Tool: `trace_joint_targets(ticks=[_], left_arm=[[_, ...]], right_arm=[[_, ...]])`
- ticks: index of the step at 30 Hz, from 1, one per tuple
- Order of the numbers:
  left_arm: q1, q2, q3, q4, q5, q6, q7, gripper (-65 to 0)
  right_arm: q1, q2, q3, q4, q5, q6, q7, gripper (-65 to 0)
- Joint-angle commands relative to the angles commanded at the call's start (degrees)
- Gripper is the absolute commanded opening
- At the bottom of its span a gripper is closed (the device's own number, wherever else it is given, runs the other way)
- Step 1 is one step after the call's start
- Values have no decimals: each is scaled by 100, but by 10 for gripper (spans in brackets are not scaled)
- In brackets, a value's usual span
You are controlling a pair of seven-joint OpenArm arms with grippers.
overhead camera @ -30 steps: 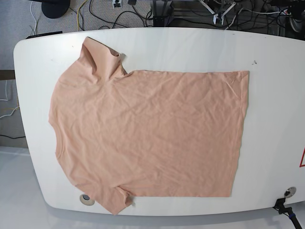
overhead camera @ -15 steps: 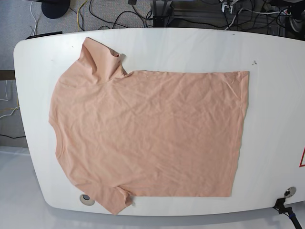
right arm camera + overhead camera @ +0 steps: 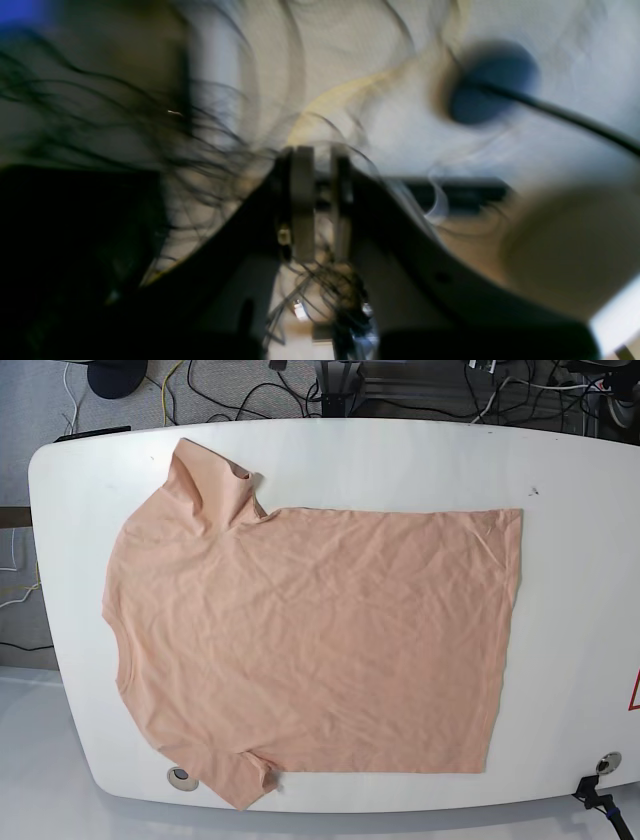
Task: Fold the T-shirt properly
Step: 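Move both grippers down to the shirt's shoulder and hem corners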
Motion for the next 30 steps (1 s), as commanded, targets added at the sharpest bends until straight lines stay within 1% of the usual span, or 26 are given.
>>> trace_joint_targets(ticks=[6, 9, 12, 16, 18, 20, 23, 24, 26, 28, 30], left_arm=[[486, -51, -172, 1594, -59, -61, 505, -648], [551, -78, -335, 2220, -241, -202, 828, -650], [522, -134, -547, 2734, -462, -297, 1044, -650], [421, -286, -829, 3345, -707, -322, 1273, -650], [329, -367, -878, 3534, -773, -335, 1350, -650], [222, -443, -911, 3679, -836, -342, 1335, -650], [46, -542, -909, 3828, -974, -419, 1232, -621], [82, -465, -912, 3845, -883, -364, 1405, -642], [29, -525, -935, 3965, -898, -364, 1435, -637], [-125, -651, -929, 3989, -931, -356, 1478, -626], [-325, -813, -913, 3966, -968, -364, 1481, -597]], right_arm=[[-601, 277, 89, 1660, -29, -25, -269, -598], [-704, 299, 328, 2311, -41, -9, -389, -598], [-690, 303, 625, 2797, -63, -6, -561, -599], [-542, 293, 1132, 3358, -78, -24, -927, -600], [-425, 283, 1366, 3601, -78, -33, -1126, -602], [-339, 285, 1605, 3821, -93, -28, -1281, -602], [-197, 291, 1938, 4035, -76, -27, -1417, -602], [-447, 295, 1258, 3686, -100, 21, -1030, -593], [-431, 295, 1347, 4133, -100, 18, -1106, -592], [-374, 298, 1508, 4441, -103, 48, -1190, -588], [-307, 298, 1715, 4583, -107, 78, -1234, -576]])
